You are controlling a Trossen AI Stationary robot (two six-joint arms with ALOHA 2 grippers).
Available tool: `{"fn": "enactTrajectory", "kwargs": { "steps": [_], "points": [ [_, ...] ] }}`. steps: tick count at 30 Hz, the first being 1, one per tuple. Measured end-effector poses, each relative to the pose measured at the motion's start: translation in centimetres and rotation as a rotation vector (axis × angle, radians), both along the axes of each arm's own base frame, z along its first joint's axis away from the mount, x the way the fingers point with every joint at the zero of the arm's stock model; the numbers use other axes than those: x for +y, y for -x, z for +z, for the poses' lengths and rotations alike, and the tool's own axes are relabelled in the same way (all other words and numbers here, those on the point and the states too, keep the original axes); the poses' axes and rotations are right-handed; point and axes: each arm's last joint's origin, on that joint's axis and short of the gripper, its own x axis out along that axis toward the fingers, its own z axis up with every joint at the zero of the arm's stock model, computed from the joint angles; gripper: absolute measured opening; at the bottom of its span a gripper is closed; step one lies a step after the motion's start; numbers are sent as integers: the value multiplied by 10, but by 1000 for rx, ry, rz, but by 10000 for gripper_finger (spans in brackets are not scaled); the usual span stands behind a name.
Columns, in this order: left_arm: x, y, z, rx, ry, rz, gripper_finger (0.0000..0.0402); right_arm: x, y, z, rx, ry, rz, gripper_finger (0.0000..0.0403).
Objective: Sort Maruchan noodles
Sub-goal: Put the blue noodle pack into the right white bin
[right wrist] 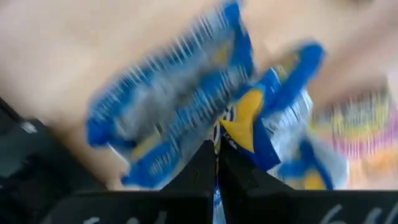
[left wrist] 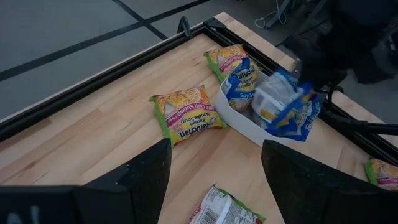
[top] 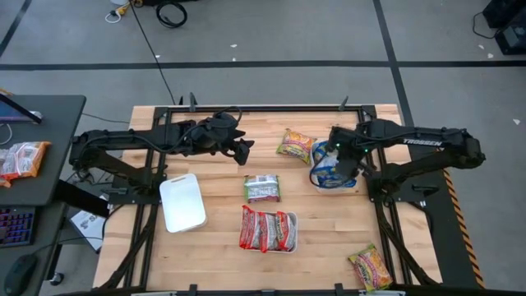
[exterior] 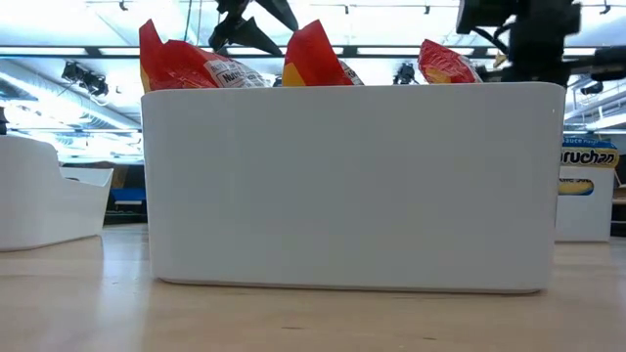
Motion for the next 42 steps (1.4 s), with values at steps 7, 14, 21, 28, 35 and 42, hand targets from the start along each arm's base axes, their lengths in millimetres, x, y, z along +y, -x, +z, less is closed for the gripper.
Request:
{"fn": "enactTrajectory", "kwargs": {
  "steps": [7, 14, 21, 28, 35, 42],
  "points": [
    [-1, 0, 0, 1, 9, -16, 254, -8, 10, 9, 68, 174, -135, 11],
    [-1, 0, 0, 2, 8, -16, 254, -10, 19, 20, 120, 167, -168, 10],
    [-1, 0, 0, 0, 8, -16, 254, -18, -1, 6, 87, 98, -280, 10],
    [-9, -1, 0, -12, 54, -67, 254, -26, -22, -28, 166, 54, -310, 10],
    [-23, -3, 2, -24, 33, -131, 254, -31, -42, -38, 77, -24, -376, 11],
    [-25, 0, 5, -41, 16, -113, 254, -32, -41, -35, 42, -19, -626, 55]
  ]
}}
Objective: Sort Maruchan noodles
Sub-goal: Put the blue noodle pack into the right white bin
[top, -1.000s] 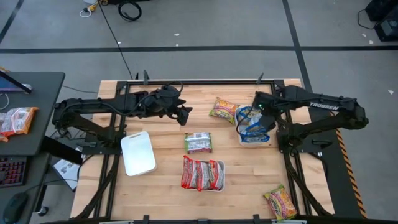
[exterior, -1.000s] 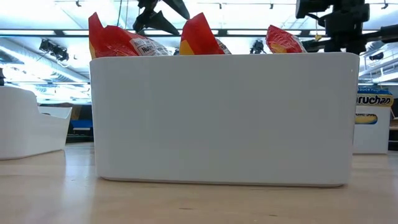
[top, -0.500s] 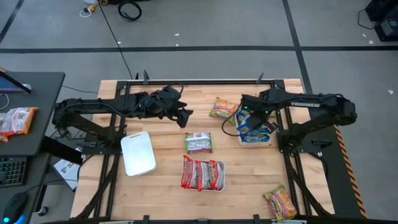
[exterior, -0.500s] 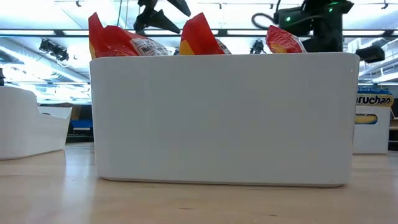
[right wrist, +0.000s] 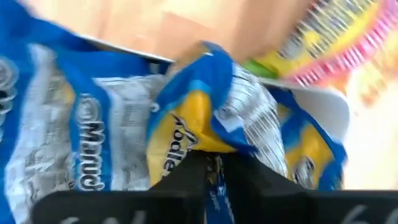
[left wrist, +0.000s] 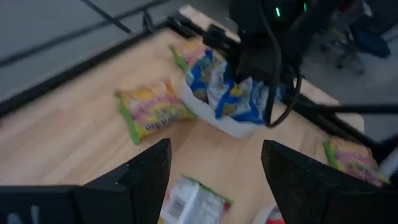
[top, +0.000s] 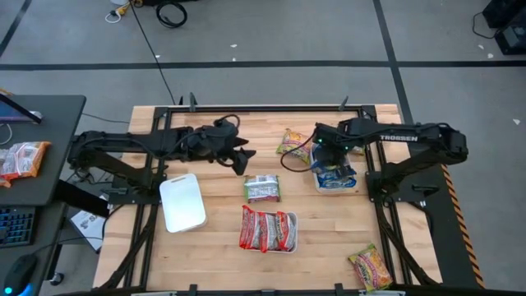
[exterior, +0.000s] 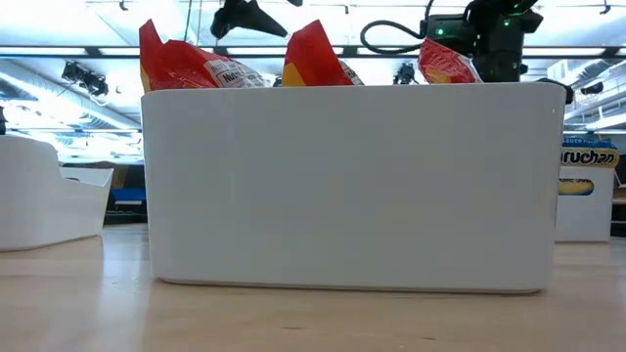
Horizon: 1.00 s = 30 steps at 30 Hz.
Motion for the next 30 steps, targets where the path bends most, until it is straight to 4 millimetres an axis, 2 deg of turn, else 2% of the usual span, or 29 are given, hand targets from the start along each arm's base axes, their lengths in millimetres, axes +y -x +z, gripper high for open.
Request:
{"fn": "enactTrajectory", "kwargs": {
  "steps": [4, 7, 10, 16, 21, 23, 27, 30],
  "points": [
    [3, 10, 9, -21, -70, 75, 254, 1, 6, 6, 28, 162, -157, 109],
    [6, 21, 20, -49, -125, 106, 254, 1, 5, 7, 28, 240, -156, 135],
    [9, 33, 29, -74, -143, 118, 254, 4, 5, 7, 45, 274, -136, 143],
    [10, 57, 44, -113, -155, 122, 254, 15, 6, 21, 76, 220, -120, 150],
    [8, 74, 52, -127, -168, 133, 254, 22, 5, 44, 59, 186, -138, 195],
    [8, 82, 56, -137, -191, 143, 254, 24, -3, 56, -33, 168, -147, 222],
    [10, 90, 61, -143, -248, 167, 254, 26, -30, 73, -341, 82, -192, 265],
    [12, 92, 62, -143, -259, 187, 254, 24, -50, 67, -409, 44, -194, 269]
  ]
}}
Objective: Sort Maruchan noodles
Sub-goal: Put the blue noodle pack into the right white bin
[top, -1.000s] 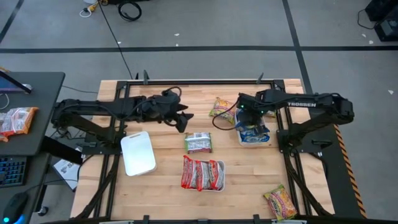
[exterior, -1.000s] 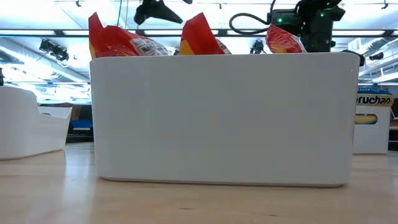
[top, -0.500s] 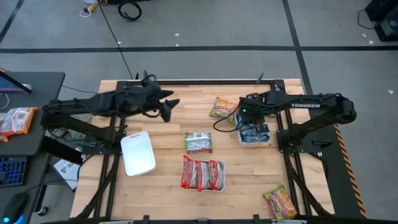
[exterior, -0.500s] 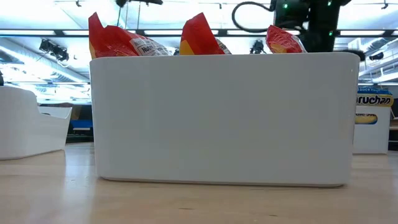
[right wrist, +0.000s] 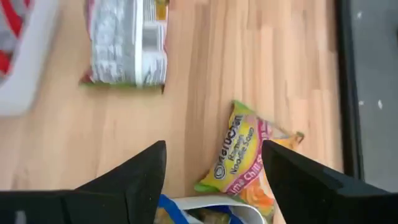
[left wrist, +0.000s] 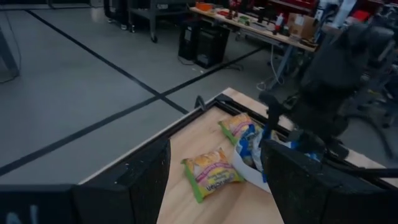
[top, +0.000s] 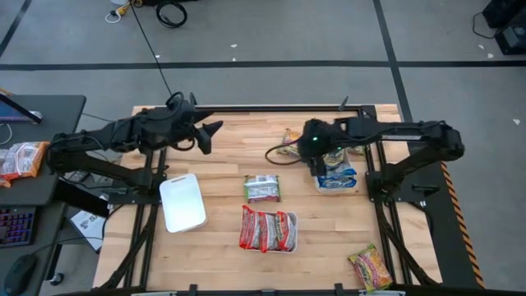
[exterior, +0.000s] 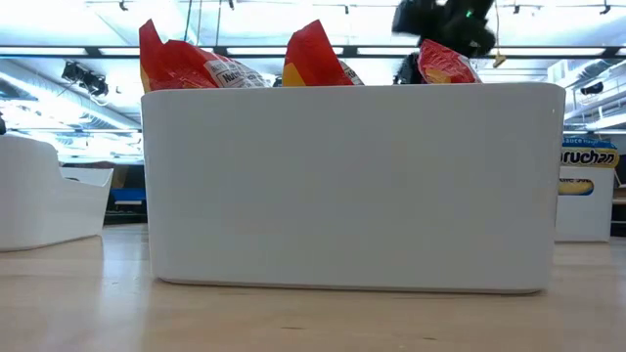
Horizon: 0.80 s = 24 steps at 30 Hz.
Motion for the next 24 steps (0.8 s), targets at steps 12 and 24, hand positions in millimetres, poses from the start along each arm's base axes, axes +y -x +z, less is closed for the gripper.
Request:
{"fn": "enactTrajectory", "kwargs": {
  "steps": [12, 24],
  "points": [
    [-11, 3, -7, 61, 27, -49, 254, -1, -5, -66, 571, -88, 28, 223],
    [-13, 3, -7, 69, 26, -57, 254, -12, 3, -88, 577, -98, -64, 192]
  ]
}}
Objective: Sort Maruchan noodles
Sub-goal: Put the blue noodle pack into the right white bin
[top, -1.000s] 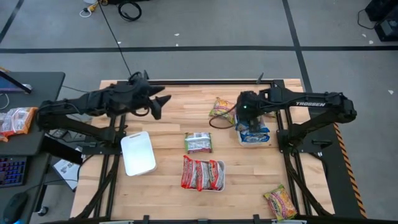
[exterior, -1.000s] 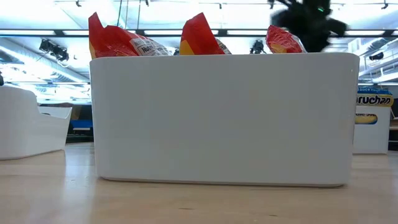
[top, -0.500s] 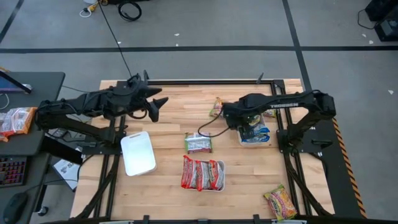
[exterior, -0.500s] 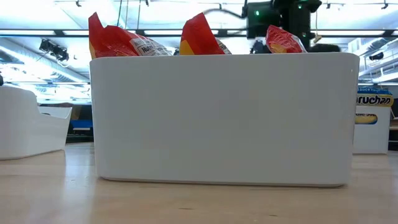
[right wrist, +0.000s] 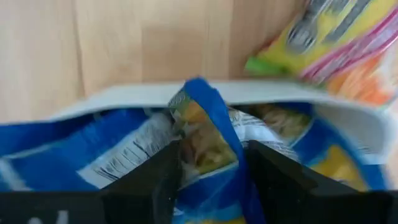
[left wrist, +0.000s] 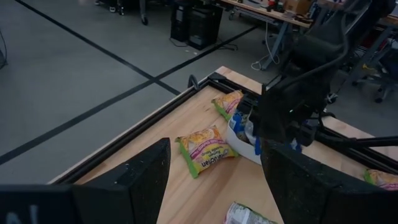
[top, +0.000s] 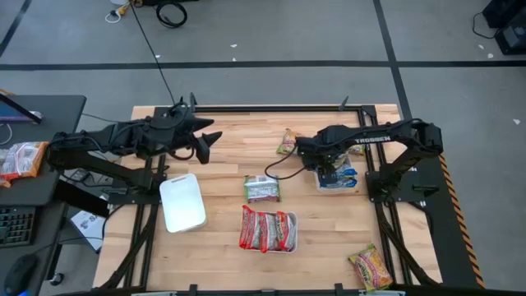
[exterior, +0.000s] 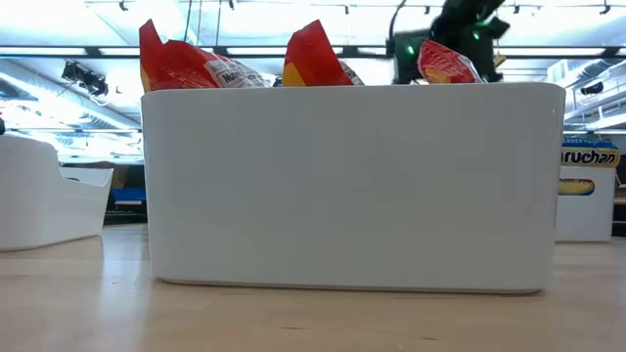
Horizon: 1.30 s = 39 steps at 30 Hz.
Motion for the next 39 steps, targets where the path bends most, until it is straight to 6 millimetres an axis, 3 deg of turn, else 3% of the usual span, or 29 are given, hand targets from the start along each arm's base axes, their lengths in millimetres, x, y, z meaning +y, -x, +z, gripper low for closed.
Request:
{"fn": "enactTrajectory", "kwargs": {
  "steps": [10, 16, 20, 26, 32, 35, 39],
  "points": [
    [-2, 0, 0, 1, -4, -4, 254, -1, 27, -49, 91, 30, -89, 79],
    [-2, 0, 0, 0, -4, -3, 254, 0, 31, -57, 88, 52, -120, 78],
    [-2, 0, 0, -1, -3, -3, 254, -1, 28, -44, 75, 59, -118, 112],
    [-2, 0, 0, -1, -3, -3, 254, -2, 23, 2, -32, 76, -104, 174],
    [-2, 0, 0, -4, 1, -1, 254, -5, 45, 47, -112, 63, -139, 213],
    [-2, 0, 0, -8, 4, 0, 254, -10, 66, 51, -123, 16, -204, 208],
    [-2, -1, 1, -18, 4, 0, 254, -15, 89, 38, -133, 1, -272, 183]
  ]
}}
